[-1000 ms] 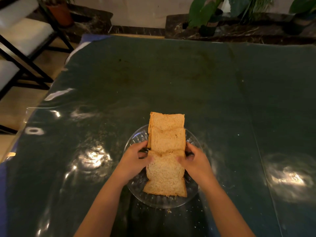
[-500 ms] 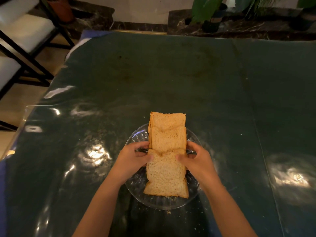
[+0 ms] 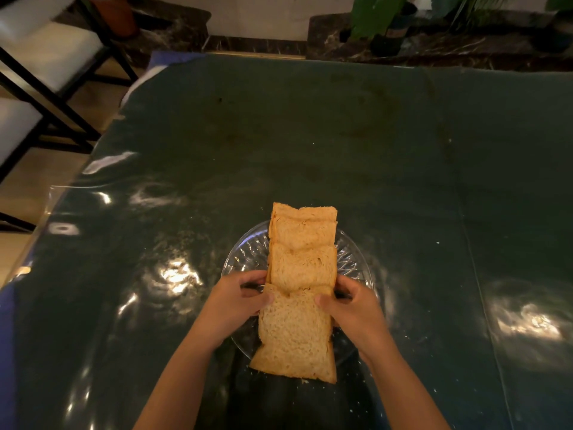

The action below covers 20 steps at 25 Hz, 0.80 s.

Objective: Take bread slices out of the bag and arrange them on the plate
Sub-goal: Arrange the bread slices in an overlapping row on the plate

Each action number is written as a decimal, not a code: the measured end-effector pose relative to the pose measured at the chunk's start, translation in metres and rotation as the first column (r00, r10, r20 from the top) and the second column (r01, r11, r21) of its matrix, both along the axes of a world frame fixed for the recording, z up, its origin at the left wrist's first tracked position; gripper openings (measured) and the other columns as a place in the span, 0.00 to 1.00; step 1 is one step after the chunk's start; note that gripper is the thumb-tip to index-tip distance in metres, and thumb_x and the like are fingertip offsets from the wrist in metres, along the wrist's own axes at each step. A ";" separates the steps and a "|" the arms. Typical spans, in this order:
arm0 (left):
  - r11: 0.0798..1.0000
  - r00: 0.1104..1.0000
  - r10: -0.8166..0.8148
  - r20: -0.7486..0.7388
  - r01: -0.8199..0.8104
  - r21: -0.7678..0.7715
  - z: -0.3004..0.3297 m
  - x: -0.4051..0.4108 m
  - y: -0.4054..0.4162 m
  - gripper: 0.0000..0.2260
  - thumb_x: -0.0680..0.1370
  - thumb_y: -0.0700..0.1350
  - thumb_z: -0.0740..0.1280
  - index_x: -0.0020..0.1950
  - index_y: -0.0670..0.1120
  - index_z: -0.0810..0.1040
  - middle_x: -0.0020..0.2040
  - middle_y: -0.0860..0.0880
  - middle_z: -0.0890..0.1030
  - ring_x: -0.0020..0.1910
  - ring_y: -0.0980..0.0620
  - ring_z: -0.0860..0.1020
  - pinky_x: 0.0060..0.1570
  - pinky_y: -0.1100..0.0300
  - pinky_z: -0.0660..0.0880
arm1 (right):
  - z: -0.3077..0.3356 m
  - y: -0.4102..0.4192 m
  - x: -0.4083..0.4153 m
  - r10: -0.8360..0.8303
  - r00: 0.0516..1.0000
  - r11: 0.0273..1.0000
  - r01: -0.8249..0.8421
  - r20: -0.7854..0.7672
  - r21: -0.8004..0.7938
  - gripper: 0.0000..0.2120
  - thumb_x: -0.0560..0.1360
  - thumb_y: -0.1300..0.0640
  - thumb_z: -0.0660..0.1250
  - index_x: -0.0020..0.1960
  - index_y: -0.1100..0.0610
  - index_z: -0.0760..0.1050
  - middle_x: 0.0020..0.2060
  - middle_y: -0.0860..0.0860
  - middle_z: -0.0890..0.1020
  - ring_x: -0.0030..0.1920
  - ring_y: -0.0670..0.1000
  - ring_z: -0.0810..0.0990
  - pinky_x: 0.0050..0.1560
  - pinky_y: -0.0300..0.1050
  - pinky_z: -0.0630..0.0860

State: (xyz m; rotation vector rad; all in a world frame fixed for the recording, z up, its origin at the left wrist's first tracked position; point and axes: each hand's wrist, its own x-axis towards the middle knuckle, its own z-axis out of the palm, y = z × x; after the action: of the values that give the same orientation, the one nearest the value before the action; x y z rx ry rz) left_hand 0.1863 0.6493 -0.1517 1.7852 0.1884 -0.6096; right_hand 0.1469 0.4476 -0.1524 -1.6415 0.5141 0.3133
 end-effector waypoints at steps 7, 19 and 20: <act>0.999 0.999 0.016 0.030 -0.018 0.048 -0.013 -0.003 0.002 0.19 0.69 0.38 0.73 0.57 0.54 0.77 0.50 0.54 0.82 0.47 0.54 0.82 0.48 0.58 0.79 | 0.002 -0.011 0.009 0.212 0.977 0.899 -0.199 -0.010 -0.390 0.15 0.67 0.44 0.68 0.53 0.46 0.75 0.48 0.43 0.80 0.41 0.42 0.80 0.36 0.37 0.74; 0.997 0.997 0.072 0.035 -0.072 0.007 -0.017 -0.003 -0.002 0.18 0.69 0.36 0.72 0.46 0.61 0.79 0.47 0.52 0.82 0.45 0.55 0.83 0.42 0.64 0.79 | 0.007 -0.032 0.147 0.117 0.990 0.960 -0.092 0.080 -0.263 0.05 0.68 0.60 0.69 0.37 0.51 0.81 0.38 0.48 0.83 0.44 0.48 0.81 0.50 0.44 0.77; 0.997 0.997 0.076 0.032 -0.077 0.011 -0.017 -0.003 -0.002 0.17 0.69 0.37 0.73 0.46 0.60 0.79 0.48 0.51 0.82 0.46 0.54 0.82 0.44 0.63 0.79 | 0.007 -0.032 0.147 0.086 0.991 0.972 -0.062 0.100 -0.226 0.05 0.68 0.61 0.69 0.38 0.51 0.81 0.38 0.49 0.83 0.42 0.48 0.81 0.47 0.43 0.78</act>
State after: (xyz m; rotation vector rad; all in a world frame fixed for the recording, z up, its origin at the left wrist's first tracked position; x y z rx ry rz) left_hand 0.1833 0.6474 -0.1689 1.7901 0.2385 -0.5264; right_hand 0.2937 0.4160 -0.1456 -1.8880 0.4169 0.2253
